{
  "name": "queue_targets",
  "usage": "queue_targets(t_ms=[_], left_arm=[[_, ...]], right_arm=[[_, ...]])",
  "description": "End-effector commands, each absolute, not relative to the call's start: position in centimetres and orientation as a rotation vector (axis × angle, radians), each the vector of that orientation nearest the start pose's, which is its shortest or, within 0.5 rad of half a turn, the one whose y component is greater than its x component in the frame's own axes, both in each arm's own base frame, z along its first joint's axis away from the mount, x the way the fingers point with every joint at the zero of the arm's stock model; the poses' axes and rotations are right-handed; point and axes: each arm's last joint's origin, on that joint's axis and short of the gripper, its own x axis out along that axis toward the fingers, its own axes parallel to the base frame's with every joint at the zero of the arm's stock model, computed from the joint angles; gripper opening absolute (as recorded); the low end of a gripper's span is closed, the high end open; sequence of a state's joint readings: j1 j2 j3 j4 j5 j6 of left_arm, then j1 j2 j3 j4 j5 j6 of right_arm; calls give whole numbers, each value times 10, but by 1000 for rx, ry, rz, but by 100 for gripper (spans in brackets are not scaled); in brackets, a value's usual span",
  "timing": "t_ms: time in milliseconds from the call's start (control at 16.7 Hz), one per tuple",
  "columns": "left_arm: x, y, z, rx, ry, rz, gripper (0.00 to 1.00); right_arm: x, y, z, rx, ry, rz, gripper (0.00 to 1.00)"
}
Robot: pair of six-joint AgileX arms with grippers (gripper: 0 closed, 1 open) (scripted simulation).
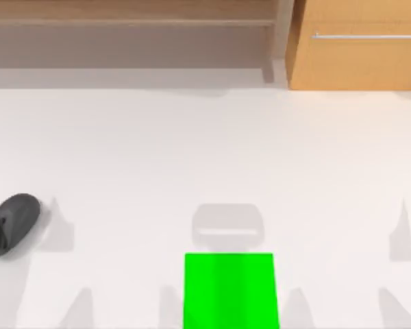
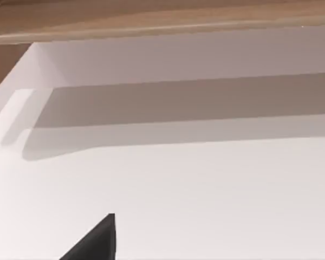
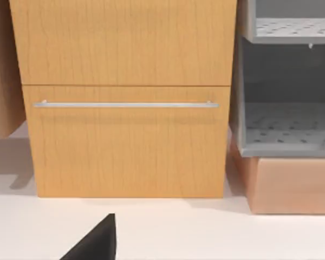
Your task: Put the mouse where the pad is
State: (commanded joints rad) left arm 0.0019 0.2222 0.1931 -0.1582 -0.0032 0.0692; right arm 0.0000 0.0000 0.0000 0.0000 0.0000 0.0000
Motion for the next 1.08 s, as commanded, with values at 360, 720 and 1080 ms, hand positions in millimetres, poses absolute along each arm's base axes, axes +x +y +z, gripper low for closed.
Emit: queue_targets(t_ms=[360,720,1080], left_arm=[[167,-1,227,198,707,-75,100],[250,0,220,301,1226,-219,100],[308,-1,196,350,1509,-342,100]], right_arm=[[106,-1,160,0,0,0,100],[106,-1,160,0,0,0,100],[106,-1,160,0,0,0,100]])
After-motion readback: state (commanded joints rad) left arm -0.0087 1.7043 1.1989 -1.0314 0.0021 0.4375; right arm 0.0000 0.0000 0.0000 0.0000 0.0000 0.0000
